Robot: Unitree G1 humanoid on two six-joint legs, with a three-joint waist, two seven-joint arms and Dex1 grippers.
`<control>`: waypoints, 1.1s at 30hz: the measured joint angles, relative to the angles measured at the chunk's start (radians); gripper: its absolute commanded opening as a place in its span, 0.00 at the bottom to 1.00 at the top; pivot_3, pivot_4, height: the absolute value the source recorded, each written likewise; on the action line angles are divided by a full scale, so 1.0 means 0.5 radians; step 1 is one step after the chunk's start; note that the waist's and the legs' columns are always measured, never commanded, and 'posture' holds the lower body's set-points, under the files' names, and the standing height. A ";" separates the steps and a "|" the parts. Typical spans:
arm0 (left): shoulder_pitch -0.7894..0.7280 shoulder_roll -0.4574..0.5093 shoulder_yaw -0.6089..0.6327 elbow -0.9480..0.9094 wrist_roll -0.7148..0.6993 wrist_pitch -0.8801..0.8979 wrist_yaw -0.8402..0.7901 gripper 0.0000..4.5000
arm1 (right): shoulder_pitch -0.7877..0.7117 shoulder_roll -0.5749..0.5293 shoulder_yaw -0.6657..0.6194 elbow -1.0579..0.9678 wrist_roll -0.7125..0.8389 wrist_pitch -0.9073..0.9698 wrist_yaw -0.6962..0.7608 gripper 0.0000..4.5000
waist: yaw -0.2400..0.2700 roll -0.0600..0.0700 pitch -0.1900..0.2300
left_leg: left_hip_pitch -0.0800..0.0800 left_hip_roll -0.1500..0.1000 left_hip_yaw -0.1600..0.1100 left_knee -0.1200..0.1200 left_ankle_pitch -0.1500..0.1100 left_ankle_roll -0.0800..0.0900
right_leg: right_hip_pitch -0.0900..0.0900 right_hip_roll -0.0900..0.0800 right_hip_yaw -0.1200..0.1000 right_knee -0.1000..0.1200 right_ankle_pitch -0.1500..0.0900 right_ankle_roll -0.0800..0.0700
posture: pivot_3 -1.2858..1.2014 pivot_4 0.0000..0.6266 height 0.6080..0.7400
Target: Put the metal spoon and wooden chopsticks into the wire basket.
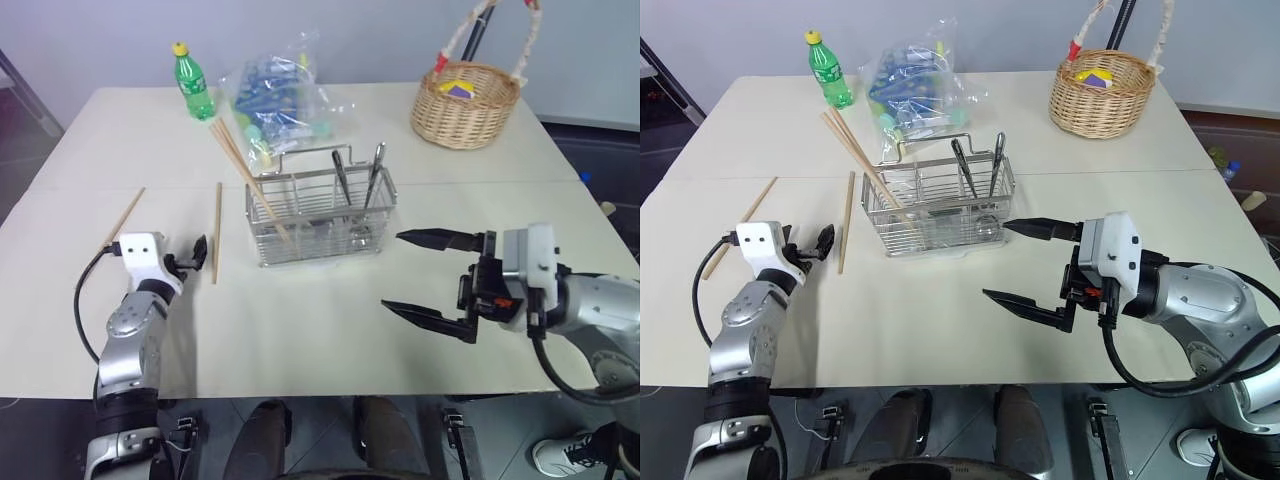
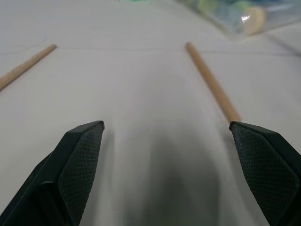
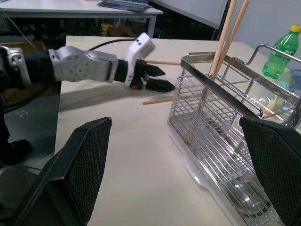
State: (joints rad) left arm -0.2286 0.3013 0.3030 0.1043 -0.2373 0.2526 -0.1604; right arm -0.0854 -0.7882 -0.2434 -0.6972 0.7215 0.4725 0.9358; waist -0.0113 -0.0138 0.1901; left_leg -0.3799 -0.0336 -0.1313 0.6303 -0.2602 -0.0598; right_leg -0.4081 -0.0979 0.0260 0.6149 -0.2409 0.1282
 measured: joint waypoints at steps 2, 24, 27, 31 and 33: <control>-0.064 0.006 0.016 -0.017 0.021 0.118 0.121 1.00 | -0.016 0.000 -0.002 0.036 0.002 0.003 -0.015 0.99 | 0.000 0.000 0.000 | 0.000 0.000 0.000 0.000 0.000 0.000 | 0.000 0.000 0.000 0.000 0.000 0.001 | 0.52 0.24 1.00; -0.723 0.144 -0.203 -0.200 0.049 1.010 0.226 1.00 | -0.035 0.000 0.008 0.111 0.016 0.006 -0.053 0.99 | -0.001 -0.003 0.000 | 0.001 -0.001 -0.001 0.001 0.000 0.000 | 0.001 0.000 0.000 0.003 0.001 0.002 | 0.52 0.24 1.00; -0.787 0.128 -0.265 -0.102 0.112 1.040 0.266 1.00 | -0.036 0.001 0.012 0.111 0.019 0.006 -0.059 0.99 | 0.000 -0.003 0.000 | 0.001 -0.002 -0.001 0.001 0.000 -0.001 | 0.001 0.000 0.000 0.003 0.001 0.002 | 0.52 0.24 1.00; -0.821 0.077 -0.331 0.021 0.172 1.157 0.305 1.00 | -0.034 0.011 0.028 0.109 0.020 0.006 -0.090 0.99 | -0.001 -0.003 0.000 | 0.002 -0.002 -0.001 0.001 0.000 -0.001 | 0.001 0.000 0.000 0.003 0.001 0.002 | 0.52 0.24 1.00; -0.821 0.045 -0.355 0.065 0.195 1.187 0.310 1.00 | -0.034 0.012 0.037 0.107 0.023 0.008 -0.105 0.99 | -0.001 -0.004 0.001 | 0.001 -0.001 -0.001 0.001 0.000 -0.001 | 0.001 0.000 0.000 0.003 0.001 0.002 | 0.52 0.24 1.00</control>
State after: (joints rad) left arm -0.6390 0.3237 0.1256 0.1367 -0.1397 0.8462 -0.0052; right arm -0.1023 -0.7820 -0.2251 -0.6439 0.7330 0.4764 0.8832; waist -0.0116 -0.0156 0.1906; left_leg -0.3793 -0.0344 -0.1318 0.6310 -0.2600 -0.0602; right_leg -0.4075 -0.0978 0.0259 0.6164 -0.2405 0.1291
